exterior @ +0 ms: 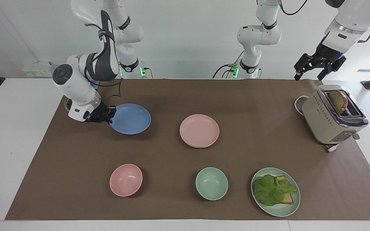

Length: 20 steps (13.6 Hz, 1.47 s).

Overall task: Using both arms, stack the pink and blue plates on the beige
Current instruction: 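Grasp the blue plate rim and carry it toward the pink plate, then lower the blue plate onto the pink plate and open the right gripper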

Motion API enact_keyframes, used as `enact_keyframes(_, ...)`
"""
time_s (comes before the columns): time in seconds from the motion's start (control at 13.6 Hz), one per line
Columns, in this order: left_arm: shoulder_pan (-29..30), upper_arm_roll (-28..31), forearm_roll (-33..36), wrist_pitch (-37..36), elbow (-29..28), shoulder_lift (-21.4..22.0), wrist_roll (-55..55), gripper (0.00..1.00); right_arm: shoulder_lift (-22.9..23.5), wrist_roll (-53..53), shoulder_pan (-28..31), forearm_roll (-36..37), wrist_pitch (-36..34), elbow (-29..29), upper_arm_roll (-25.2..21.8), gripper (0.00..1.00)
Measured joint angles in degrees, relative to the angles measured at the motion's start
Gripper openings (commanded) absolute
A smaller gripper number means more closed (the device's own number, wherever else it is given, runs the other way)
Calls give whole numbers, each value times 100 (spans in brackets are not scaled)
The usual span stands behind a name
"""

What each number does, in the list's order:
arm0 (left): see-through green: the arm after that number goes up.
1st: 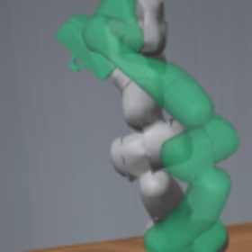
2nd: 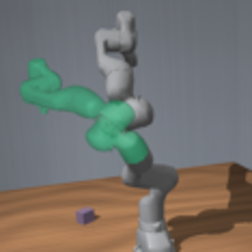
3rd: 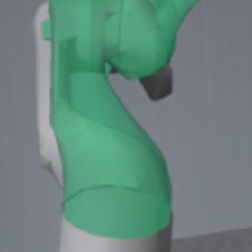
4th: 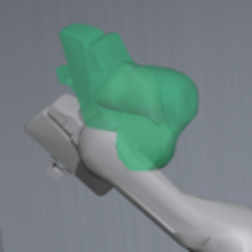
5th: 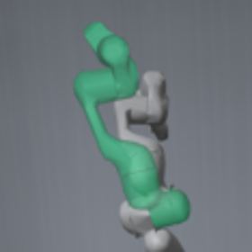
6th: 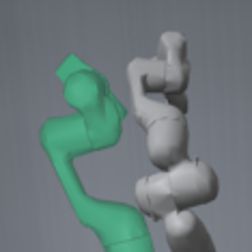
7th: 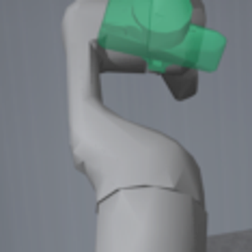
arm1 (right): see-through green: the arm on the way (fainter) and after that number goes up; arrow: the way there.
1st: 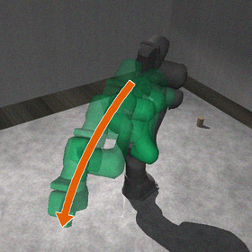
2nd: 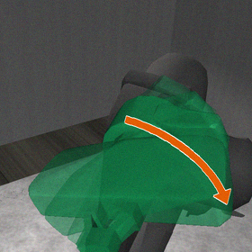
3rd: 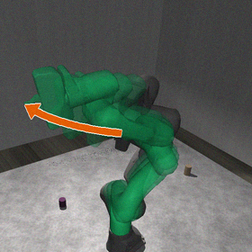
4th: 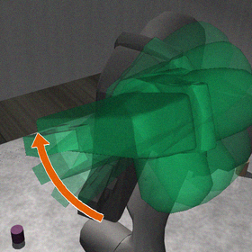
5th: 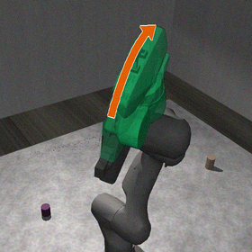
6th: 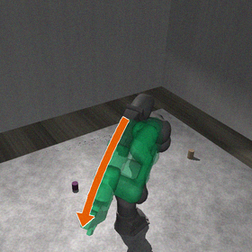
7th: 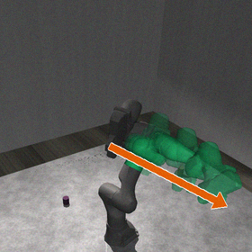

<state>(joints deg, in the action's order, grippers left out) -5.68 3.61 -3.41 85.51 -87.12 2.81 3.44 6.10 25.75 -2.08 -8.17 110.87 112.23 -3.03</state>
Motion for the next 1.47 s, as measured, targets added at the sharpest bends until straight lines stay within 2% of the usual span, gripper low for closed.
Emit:
enact_keyframes(0.29, 0, 0, 0, 0, 0, 0, 0, 100, 7, -1019, -54, -134, -138, -296, 604, 0)
enact_keyframes(0.44, 0, 0, 0, 0, 0, 0, 0, 100, 39, -1614, -302, -134, 18, -305, 757, 0)
enact_keyframes(0.81, 0, 0, 0, 0, 0, 0, 0, 100, 167, -2900, -965, -140, 456, -306, 781, 0)
enact_keyframes(1.17, 0, 0, 0, 0, 0, 0, 0, 100, 482, -4298, -1738, -144, 1103, -309, 794, 0)
enact_keyframes(1.47, 0, 0, 0, 0, 0, 0, 0, 100, 771, -4702, -1977, -145, 1444, -309, 793, 0)
